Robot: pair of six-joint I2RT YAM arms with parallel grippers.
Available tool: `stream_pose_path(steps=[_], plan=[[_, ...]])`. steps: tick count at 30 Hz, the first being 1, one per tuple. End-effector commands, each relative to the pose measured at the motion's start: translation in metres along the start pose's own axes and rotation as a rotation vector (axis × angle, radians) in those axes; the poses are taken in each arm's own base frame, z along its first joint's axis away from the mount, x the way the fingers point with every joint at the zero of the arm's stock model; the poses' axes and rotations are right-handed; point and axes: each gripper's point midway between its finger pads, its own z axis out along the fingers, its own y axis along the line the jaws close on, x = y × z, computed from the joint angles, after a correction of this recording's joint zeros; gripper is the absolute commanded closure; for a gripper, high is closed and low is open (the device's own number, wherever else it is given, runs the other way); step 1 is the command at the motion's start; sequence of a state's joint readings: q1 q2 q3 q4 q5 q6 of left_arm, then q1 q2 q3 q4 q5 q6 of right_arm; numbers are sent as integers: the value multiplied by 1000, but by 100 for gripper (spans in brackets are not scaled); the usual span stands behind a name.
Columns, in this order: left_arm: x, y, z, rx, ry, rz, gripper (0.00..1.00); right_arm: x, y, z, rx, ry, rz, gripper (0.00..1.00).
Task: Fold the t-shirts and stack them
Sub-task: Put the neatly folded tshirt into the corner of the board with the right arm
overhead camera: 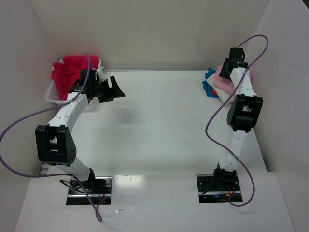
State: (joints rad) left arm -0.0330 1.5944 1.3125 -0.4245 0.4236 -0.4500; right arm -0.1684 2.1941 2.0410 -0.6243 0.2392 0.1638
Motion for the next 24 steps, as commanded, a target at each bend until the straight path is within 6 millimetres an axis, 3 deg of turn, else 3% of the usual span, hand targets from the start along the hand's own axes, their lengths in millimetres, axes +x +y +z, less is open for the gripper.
stream_pose_path(steps=[1,5,7,10,14,15,17,18,22,24], plan=[[-7,-2,-6,2,-31,1,11,0,-7,21,44,-36,18,40],[-1,1,-5,-5,-15,-8,11,10,-2,30,24,-13,22,40],[-3,-1,-8,-6,-13,-1,11,10,0,30,14,-11,22,35],[-13,-5,-13,-11,-29,16,11,-11,5,11,-21,-54,43,30],[-35,-15,-27,-19,-93,62,10,-50,19,-40,-139,-124,68,8],[-42,-17,-32,-26,-118,84,10,-70,22,-70,-188,-180,75,4],[-61,-20,-43,-37,-173,114,7,-76,35,-101,-300,-212,79,0],[-69,-19,-46,-61,-200,129,5,-98,36,-139,-355,-302,83,0],[-98,-22,-64,-101,-280,196,0,-90,58,-204,-544,-370,83,0],[-107,-23,-73,-112,-313,212,0,-85,61,-223,-549,-393,99,0]])
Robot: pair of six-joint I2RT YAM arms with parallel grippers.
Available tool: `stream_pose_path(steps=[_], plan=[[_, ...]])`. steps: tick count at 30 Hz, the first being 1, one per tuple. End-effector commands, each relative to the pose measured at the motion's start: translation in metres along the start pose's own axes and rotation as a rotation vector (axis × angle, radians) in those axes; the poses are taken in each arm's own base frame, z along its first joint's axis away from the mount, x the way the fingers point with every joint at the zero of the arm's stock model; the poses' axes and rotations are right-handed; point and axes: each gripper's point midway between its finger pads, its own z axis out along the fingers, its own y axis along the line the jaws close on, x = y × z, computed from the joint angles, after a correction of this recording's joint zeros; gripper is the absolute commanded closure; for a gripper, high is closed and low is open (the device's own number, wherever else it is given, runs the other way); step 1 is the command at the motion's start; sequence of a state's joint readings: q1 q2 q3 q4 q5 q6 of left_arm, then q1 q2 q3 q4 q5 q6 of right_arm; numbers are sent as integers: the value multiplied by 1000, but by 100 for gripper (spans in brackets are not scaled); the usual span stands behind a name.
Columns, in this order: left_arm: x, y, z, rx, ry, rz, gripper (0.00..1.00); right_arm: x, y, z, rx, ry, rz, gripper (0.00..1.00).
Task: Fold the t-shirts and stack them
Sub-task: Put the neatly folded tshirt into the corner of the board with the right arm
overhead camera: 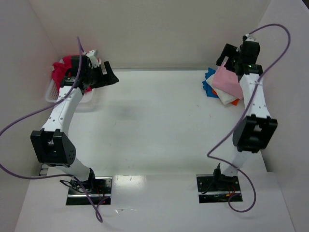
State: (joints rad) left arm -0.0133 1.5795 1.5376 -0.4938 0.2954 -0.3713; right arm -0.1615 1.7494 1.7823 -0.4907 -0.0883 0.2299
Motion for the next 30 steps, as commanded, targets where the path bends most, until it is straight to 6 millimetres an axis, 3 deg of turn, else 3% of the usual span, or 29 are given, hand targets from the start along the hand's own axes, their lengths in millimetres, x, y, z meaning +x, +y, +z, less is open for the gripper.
stream_pose_path(steps=[1,6,9,11,13,16,20,30], plan=[[-40,1,-27,-49,-123,91,0,-34,51,-57,-164,-168,11,0],[-44,5,-36,-93,-134,109,0,0,79,-78,-218,-134,37,0],[-25,19,-29,-136,-93,83,0,22,80,-78,-190,-85,55,0],[-15,26,-30,-167,-77,67,0,36,70,-74,-140,-46,66,0],[-8,35,-34,-213,-75,63,0,40,64,-74,-107,-36,69,0],[-10,42,-40,-252,-101,90,0,56,58,-69,-93,-6,69,0],[-12,42,-48,-270,-125,86,0,58,57,-70,-96,-15,69,0],[-4,42,-45,-260,-116,44,0,68,55,-68,-100,0,47,0]])
